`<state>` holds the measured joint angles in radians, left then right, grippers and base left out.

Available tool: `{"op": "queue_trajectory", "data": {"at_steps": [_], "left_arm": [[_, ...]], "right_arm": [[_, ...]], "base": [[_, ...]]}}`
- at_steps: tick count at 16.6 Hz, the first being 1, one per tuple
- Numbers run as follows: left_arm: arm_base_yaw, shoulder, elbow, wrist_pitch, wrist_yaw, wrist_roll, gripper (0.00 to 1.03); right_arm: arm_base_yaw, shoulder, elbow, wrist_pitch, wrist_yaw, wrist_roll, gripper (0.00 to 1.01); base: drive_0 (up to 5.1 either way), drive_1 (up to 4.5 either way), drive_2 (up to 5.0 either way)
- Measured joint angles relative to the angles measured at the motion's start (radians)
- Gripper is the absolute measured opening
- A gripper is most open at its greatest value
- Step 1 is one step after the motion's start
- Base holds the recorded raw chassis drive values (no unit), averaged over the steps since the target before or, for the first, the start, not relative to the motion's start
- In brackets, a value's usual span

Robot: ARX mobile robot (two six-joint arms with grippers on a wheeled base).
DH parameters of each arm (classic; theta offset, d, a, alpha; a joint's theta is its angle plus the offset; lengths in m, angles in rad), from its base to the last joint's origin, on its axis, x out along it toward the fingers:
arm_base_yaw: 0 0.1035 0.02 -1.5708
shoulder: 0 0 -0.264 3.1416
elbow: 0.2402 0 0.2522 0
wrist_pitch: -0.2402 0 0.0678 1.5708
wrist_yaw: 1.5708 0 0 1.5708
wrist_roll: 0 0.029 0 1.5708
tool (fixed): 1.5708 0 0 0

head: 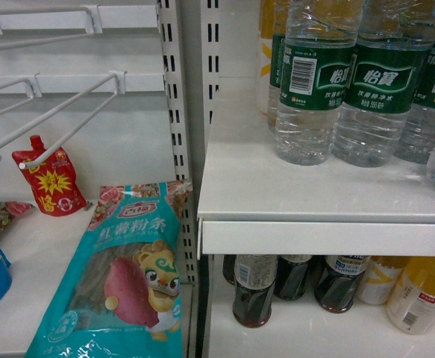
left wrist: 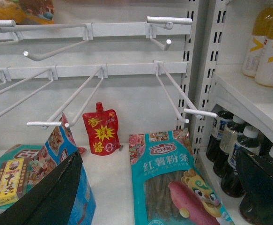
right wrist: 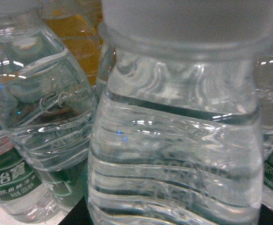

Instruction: Move water from second to third shelf

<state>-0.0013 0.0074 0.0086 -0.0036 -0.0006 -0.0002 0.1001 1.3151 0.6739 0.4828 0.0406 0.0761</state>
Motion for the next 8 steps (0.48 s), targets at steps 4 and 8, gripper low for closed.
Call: {"op": "queue_trajectory", "data": {"at_steps": [4, 8], "left_arm": [[0.0, 0.0, 0.0, 0.0, 0.0, 0.0, 0.98], [0.0, 0.0, 0.0, 0.0, 0.0, 0.0, 0.98]], "right_arm": [[0.005, 0.023, 0.008, 0.02, 0.023, 0.0, 0.42], [0.013, 0.024, 0.008, 0.021, 0.033, 0.0, 0.42]], "base": [[0.0, 0.0, 0.0], [0.0, 0.0, 0.0]]}}
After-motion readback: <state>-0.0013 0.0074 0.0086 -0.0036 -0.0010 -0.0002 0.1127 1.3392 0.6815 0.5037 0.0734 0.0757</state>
